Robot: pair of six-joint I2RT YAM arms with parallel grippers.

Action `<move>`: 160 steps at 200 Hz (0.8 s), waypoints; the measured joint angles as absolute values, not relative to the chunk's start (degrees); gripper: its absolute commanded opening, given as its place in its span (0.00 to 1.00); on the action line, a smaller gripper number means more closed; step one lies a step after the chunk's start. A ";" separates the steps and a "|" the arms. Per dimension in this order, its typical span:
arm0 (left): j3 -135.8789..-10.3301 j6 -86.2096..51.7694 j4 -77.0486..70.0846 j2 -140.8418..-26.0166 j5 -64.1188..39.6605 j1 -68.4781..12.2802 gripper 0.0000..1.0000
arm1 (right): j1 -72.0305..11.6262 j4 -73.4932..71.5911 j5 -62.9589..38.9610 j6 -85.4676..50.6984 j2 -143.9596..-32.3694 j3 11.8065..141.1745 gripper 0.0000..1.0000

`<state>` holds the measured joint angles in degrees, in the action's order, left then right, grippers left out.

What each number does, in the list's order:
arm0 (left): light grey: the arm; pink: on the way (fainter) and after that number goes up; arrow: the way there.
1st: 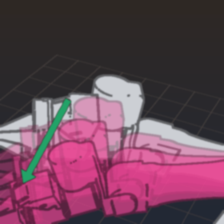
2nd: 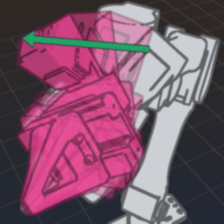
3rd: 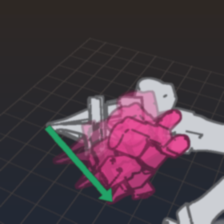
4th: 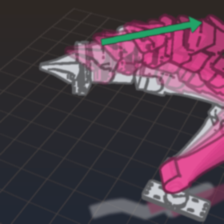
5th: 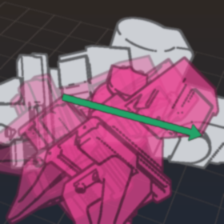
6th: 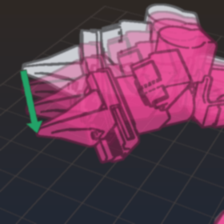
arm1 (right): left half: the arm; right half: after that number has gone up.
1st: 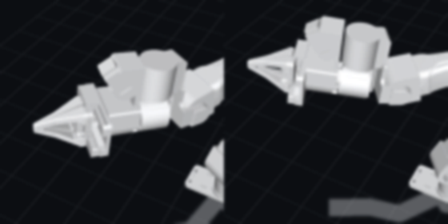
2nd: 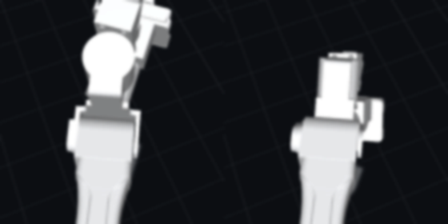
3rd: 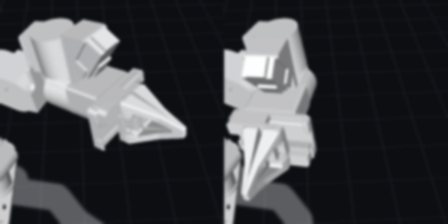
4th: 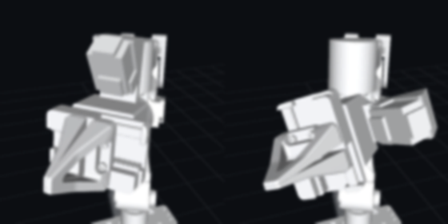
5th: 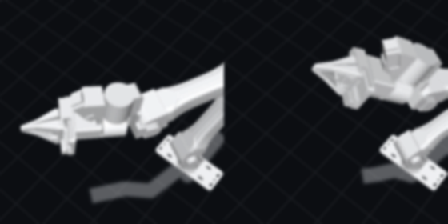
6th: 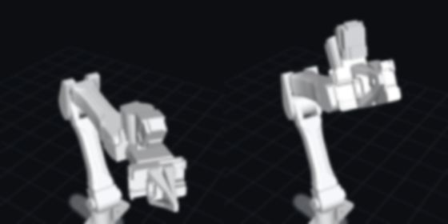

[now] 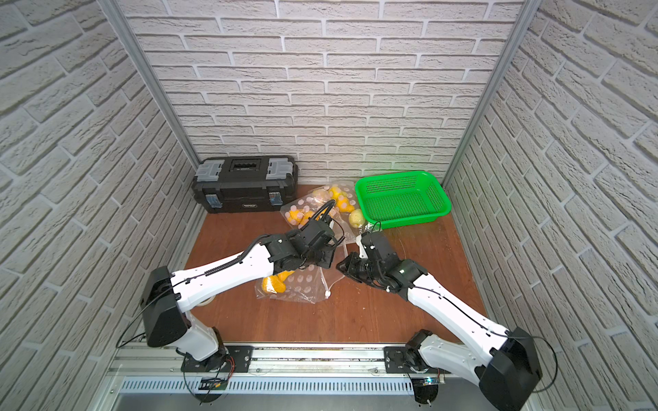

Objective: Open the zip-top bag and take out the pear
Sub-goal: Open the zipper of the food storage bag at the center of the board.

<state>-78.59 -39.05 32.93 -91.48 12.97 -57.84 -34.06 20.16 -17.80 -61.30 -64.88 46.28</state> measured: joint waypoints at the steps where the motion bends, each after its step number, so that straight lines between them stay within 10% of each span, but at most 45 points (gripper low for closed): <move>1: -78.59 -39.05 32.91 -91.48 12.97 -57.84 0.00 | -34.22 19.62 -17.91 -61.65 -65.32 46.26 0.22; 135: -81.38 -39.38 29.43 -92.36 14.24 -62.35 0.00 | -37.71 -16.69 -22.41 -73.65 -85.21 36.71 0.28; 160: -81.45 -39.40 28.77 -92.49 14.09 -62.26 0.29 | -37.06 -20.32 -23.57 -73.10 -85.30 35.51 0.34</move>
